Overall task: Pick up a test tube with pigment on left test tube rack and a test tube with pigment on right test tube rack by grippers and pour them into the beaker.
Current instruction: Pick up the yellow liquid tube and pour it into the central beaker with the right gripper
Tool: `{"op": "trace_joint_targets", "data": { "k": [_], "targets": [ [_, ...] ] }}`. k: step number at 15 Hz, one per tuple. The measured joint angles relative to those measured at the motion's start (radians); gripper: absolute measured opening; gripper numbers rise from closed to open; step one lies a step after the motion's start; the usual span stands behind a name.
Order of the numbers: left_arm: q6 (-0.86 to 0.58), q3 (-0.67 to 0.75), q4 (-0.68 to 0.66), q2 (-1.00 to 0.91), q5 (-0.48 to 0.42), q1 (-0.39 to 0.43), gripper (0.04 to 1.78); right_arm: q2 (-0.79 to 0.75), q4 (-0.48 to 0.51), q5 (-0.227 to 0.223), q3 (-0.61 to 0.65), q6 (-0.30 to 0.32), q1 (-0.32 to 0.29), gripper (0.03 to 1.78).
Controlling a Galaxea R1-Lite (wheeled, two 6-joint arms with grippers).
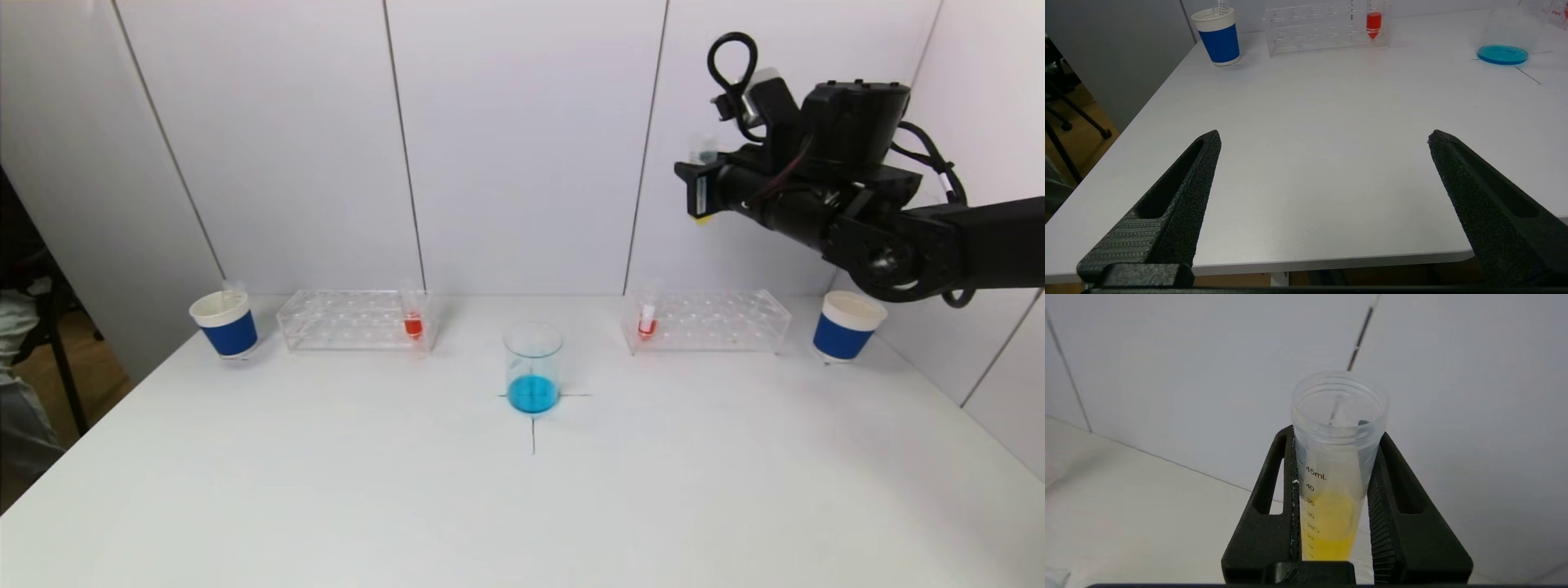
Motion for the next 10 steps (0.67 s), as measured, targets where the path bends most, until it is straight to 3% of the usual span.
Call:
{"op": "trace_joint_targets", "data": {
  "k": [3, 5, 10],
  "targets": [
    [0.0, 0.0, 0.0, 0.0, 0.0, 0.0, 1.77, 0.0, -0.002, 0.015, -0.008, -0.085, 0.071, 0.52],
    [0.0, 0.0, 0.0, 0.0, 0.0, 0.0, 1.77, 0.011, -0.002, 0.032, -0.021, -0.098, 0.117, 0.52],
    [0.0, 0.0, 0.0, 0.0, 0.0, 0.0, 1.77, 0.081, -0.013, 0.192, -0.066, -0.146, 0.144, 0.52]
  ]
}}
